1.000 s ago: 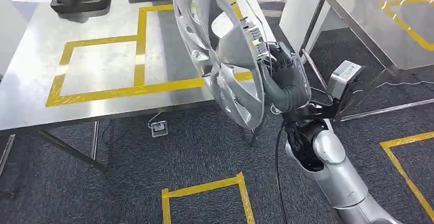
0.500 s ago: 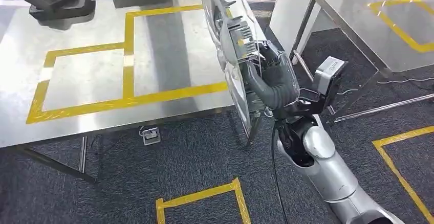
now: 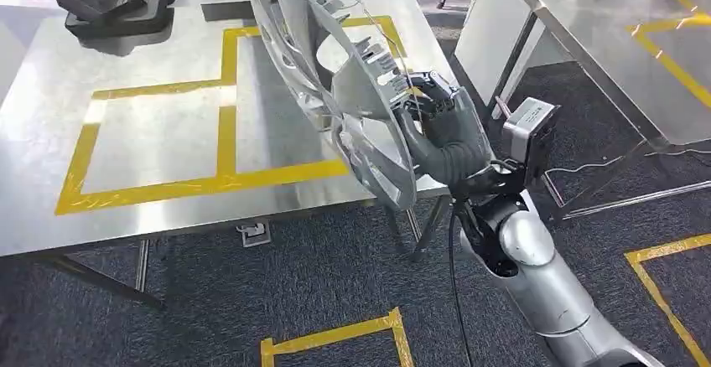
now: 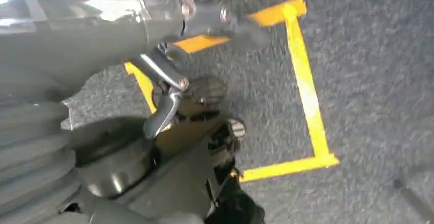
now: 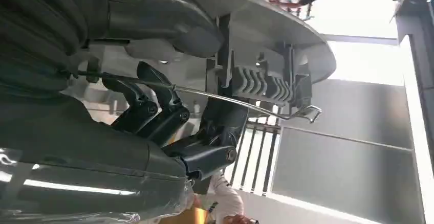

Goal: Take the parts from the cabinet and place them on the table.

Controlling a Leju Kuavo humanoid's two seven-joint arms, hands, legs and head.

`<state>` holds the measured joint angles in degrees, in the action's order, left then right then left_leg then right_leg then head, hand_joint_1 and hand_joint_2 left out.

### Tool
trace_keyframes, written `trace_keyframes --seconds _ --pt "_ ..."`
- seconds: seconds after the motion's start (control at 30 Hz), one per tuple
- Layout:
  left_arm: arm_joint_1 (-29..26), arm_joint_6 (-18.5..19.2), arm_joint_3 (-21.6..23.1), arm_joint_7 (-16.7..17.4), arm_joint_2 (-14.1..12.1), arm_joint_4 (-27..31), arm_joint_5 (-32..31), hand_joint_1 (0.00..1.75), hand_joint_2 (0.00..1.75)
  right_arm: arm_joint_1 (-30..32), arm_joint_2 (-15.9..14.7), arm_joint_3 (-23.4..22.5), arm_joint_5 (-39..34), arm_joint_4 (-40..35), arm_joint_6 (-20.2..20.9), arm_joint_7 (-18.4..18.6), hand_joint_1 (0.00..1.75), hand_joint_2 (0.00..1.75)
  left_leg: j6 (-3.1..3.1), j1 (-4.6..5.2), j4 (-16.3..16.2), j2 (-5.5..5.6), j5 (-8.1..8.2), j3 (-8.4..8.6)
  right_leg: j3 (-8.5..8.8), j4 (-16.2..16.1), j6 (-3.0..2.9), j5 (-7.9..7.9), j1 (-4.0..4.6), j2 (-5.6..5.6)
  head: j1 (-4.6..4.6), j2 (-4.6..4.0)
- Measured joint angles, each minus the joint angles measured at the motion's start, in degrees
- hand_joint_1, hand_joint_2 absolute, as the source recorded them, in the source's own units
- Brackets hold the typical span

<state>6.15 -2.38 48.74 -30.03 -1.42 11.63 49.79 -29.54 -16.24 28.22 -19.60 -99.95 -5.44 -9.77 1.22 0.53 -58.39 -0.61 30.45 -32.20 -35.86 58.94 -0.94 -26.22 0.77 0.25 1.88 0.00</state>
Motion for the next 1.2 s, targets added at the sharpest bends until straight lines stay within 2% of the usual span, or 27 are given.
trace_keyframes --seconds 0.07,0.1,0.17,0.23,0.27,0.3,0.33,0.37,0.4,0.43,0.47,0.5,0.6,0.63,0.7,0.73,0.77,0.8,0.87,0.9,0.93,0.97,1.0,1.07,1.1,1.13,1.2 --pt "0.1 0.0 0.0 0.0 0.0 0.0 -0.1 0.0 1.75 -1.2 -0.1 0.5 1.1 0.4 0.6 1.1 1.75 1.75 -0.5 0.22 0.2 -0.18 0.37 0.23 0.54 -1.3 -0.21 -0.13 -0.46 -0.03 -0.02 0.0" --pt "0.1 0.0 0.0 0.0 -0.1 0.0 -0.1 0.0 1.75 -1.8 -0.1 0.9 1.9 0.7 1.1 2.0 1.75 1.75 -0.95 0.21 -1.2 0.35 1.17 -0.17 1.64 -2.1 -0.16 -0.08 -0.73 -0.21 -0.26 0.0" --pt "0.2 0.0 0.1 0.1 -0.1 0.0 -0.2 0.0 1.75 -2.9 -0.1 1.5 3.0 1.3 1.6 3.0 1.75 1.75 -1.56 -0.24 -7.9 0.76 3.55 -4.08 2.29 -2.4 -0.44 -0.42 -0.81 -0.43 -0.85 0.0" --pt "0.1 0.0 0.1 0.3 -0.1 0.0 -0.4 0.0 1.75 -4.3 0.0 2.6 4.7 1.9 2.2 3.8 1.75 1.75 -2.17 -0.95 -16.2 0.8 5.32 -10.32 2.82 -2.2 -0.3 -1.16 -0.89 -0.47 -1.16 0.0" --pt "0.1 0.1 0.1 0.4 -0.1 0.0 -0.5 0.0 1.75 -5.0 0.2 3.4 5.7 2.5 2.5 4.3 1.75 1.75 -2.41 -1.22 -16.7 0.77 4.13 -11.72 3.23 -2.1 -0.1 -1.61 -0.99 -0.46 -1.25 0.0" --pt "0.1 0.2 0.1 0.5 -0.1 0.0 -0.6 0.0 1.75 -5.7 0.3 4.1 6.3 3.0 2.7 4.5 1.75 1.75 -2.66 -1.45 -15.1 0.72 1.88 -11.75 3.76 -2.0 0.15 -2.13 -1.15 -0.45 -1.33 0.0" --pt "0.1 0.2 0.1 0.6 -0.1 0.0 -0.7 0.0 1.75 -6.2 0.5 4.5 6.7 3.4 2.8 4.8 1.75 1.75 -2.91 -1.64 -12.4 0.6 -0.8 -10.94 4.32 -1.7 0.39 -2.7 -1.31 -0.47 -1.44 0.0" --pt "0.1 0.2 0.1 0.7 -0.1 0.0 -0.8 0.0 1.75 -7.2 0.9 5.2 7.5 4.1 3.1 5.0 1.75 1.75 -3.35 -2.06 -6.0 0.19 -5.56 -8.48 5.32 -1.2 0.9 -3.81 -1.68 -0.53 -1.64 0.0" --pt "0.1 0.2 0.1 0.7 -0.1 0.0 -0.9 0.0 1.75 -8.1 1.3 6.0 8.0 4.7 3.3 5.2 1.75 1.75 -3.93 -1.94 -4.0 -0.44 -5.66 -7.35 5.47 -0.9 1.44 -4.65 -1.83 -0.58 -1.82 0.0" --pt "0.2 0.3 0.1 0.9 0.2 0.0 -1.1 0.0 1.75 -9.2 1.5 6.5 8.9 5.3 3.5 5.2 1.75 1.75 -3.85 -1.35 -3.6 -0.63 -5.16 -6.92 5.5 -0.6 1.9 -4.95 -1.47 -0.24 -2.59 0.0" --pt "0.6 0.4 0.1 1.1 0.2 0.0 -1.2 0.0 1.75 -10.2 2.2 7.4 10.1 6.2 3.6 5.4 1.75 1.75 -2.4 -1.44 -2.5 -0.76 -4.09 -6.55 5.26 -0.3 2.22 -5.15 -1.43 -0.18 -2.69 0.0" --pt "0.6 0.5 0.1 1.3 0.1 0.0 -1.3 0.0 1.75 -11.1 2.6 8.2 11.0 7.2 3.6 5.4 1.75 1.75 -1.97 -1.35 -2.5 -0.72 -4.02 -6.68 5.39 -0.7 2.29 -5.12 -1.49 -0.27 -1.88 0.0" --pt "0.6 0.7 0.2 1.7 0.1 0.0 -1.7 0.0 1.75 -13.5 4.2 10.4 16.0 10.0 3.0 5.3 1.75 1.75 -0.67 -1.38 -2.4 -0.47 -3.44 -5.98 5.33 0.2 2.75 -6.2 -1.82 -0.4 -1.49 0.0" --pt "0.7 0.9 0.2 1.7 0.2 0.0 -1.8 0.0 1.75 -14.3 4.8 11.3 18.4 11.0 2.8 5.4 1.75 1.75 -0.26 -1.33 -2.4 -0.56 -3.16 -5.6 4.06 2.8 2.67 -7.1 -1.79 -0.36 -1.23 0.0" --pt "0.9 1.0 0.3 2.0 0.3 0.0 -2.0 0.0 1.75 -16.1 6.3 13.5 24.0 14.0 2.4 6.1 1.75 1.75 0.22 -0.92 -2.4 -1.19 -2.37 -4.86 -2.26 13.3 2.5 -10.49 -1.57 -0.31 -0.15 0.0" --pt "0.9 1.0 0.4 2.1 0.3 0.0 -2.0 0.0 1.75 -16.5 7.0 14.4 26.1 15.1 2.4 6.3 1.75 1.75 0.34 -0.69 -2.4 -1.4 -2.07 -4.54 -4.71 16.7 2.34 -11.13 -1.46 -0.31 0.02 0.0" --pt "1.0 1.1 0.5 2.3 0.4 0.0 -2.1 0.0 1.75 -17.1 7.8 15.4 29.4 16.7 2.4 7.1 1.75 1.75 0.54 -0.35 -2.4 -1.68 -1.61 -3.99 -7.09 19.1 1.95 -10.78 -1.2 -0.31 0.2 0.0" --pt "1.0 1.2 0.5 2.5 0.4 0.0 -2.1 0.0 1.75 -17.8 8.5 16.6 33.0 18.0 2.4 7.9 1.75 1.75 0.55 -0.01 -2.4 -1.87 -1.19 -3.36 -7.55 18.1 1.4 -8.86 -0.95 -0.26 0.42 0.0" --pt "1.2 1.3 0.6 2.6 0.7 0.0 -2.1 0.0 1.75 -19.4 10.0 18.9 41.6 20.8 2.8 9.4 1.75 1.75 0.54 0.51 -2.4 -2.11 -0.23 -1.79 -5.39 10.6 -0.06 -2.38 -0.02 -0.04 0.68 0.0" --pt "1.4 1.4 0.6 2.6 0.9 0.0 -2.1 0.0 1.75 -20.1 11.0 20.2 44.8 22.3 3.0 9.8 1.75 1.75 0.56 0.61 -2.3 -2.29 0.38 -0.91 -3.37 4.6 -1.23 1.79 0.85 0.67 0.59 0.0" --pt "1.5 1.4 0.6 2.6 1.2 0.0 -2.1 0.0 1.75 -20.3 11.7 20.9 46.2 23.6 3.0 9.8 1.75 1.75 0.55 0.08 -1.8 -2.51 0.56 -1.32 -3.0 4.0 -2.33 1.32 1.04 1.72 -0.09 0.0" --pt "2.1 1.5 0.7 2.6 1.4 0.0 -2.1 0.0 1.75 -21.0 12.3 21.5 46.8 24.8 2.9 9.8 1.75 1.75 0.12 -0.36 -1.8 -2.6 0.22 -1.4 -2.64 3.3 -2.64 2.08 1.23 1.64 -1.29 0.0" --pt "2.3 1.7 0.7 2.8 1.9 0.1 -2.1 0.0 1.75 -21.6 12.9 22.2 47.2 26.0 2.9 9.9 1.75 1.75 -0.37 -0.73 -1.6 -2.56 -0.01 -1.74 -2.58 2.7 -2.8 1.96 1.74 1.45 -0.39 -0.02" --pt "2.3 1.8 1.1 2.8 2.4 0.3 -2.1 0.0 1.75 -22.2 13.3 23.1 47.3 27.2 2.9 9.9 1.75 1.75 -0.86 -0.88 -0.4 -2.37 -0.31 -1.3 -2.1 1.5 -3.15 2.16 2.08 1.23 0.22 0.0" --pt "2.2 1.9 1.1 2.8 2.4 0.3 -2.1 0.0 1.75 -22.4 13.7 23.6 47.5 27.9 2.9 10.0 1.75 1.75 -0.85 -0.5 -0.2 -1.72 0.21 -0.96 0.18 -2.0 -3.7 2.4 1.1 0.87 0.68 0.0" --pt "2.3 1.9 1.1 2.6 2.5 0.3 -2.1 0.0 1.75 -22.5 13.8 24.0 48.6 28.7 3.4 10.2 1.75 1.75 -1.17 -0.49 -0.5 -0.31 -0.08 -1.03 1.78 -4.3 -2.55 1.49 0.93 0.94 0.64 -0.02" --pt "2.4 1.9 1.2 2.4 2.4 0.3 -2.1 0.0 1.75 -23.5 14.8 25.8 53.1 31.3 5.4 11.0 1.75 1.75 -2.18 -1.04 -6.9 1.3 2.05 -5.39 2.79 -5.2 -2.59 1.68 0.29 0.18 -0.24 0.0"
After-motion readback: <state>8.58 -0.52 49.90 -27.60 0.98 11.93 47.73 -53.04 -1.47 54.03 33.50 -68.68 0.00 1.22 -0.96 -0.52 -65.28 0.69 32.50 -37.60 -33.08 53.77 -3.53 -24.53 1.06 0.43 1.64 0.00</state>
